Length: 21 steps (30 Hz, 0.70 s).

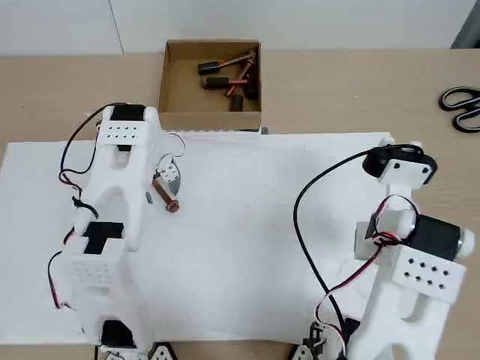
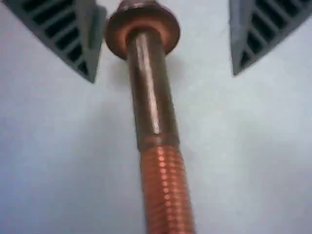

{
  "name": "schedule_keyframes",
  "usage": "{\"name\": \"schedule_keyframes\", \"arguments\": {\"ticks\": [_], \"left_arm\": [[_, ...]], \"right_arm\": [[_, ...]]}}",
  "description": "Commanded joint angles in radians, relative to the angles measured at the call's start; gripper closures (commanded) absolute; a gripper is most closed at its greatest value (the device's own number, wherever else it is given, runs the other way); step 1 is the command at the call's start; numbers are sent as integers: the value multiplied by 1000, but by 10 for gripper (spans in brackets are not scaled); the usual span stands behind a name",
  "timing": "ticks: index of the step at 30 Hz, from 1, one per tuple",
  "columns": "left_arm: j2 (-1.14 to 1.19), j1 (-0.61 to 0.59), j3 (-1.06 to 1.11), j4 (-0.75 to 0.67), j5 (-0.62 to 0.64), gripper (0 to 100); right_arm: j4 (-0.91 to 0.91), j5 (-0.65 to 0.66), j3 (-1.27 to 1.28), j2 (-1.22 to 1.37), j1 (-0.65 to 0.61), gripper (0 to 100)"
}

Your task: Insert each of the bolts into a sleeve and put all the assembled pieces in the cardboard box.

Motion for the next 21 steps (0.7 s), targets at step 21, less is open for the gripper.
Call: {"name": "schedule_keyframes", "arguments": {"ticks": [21], "left_arm": [[120,78,-38,-89,6,994]], "right_arm": [[-12,3,-8,-21,12,995]]}}
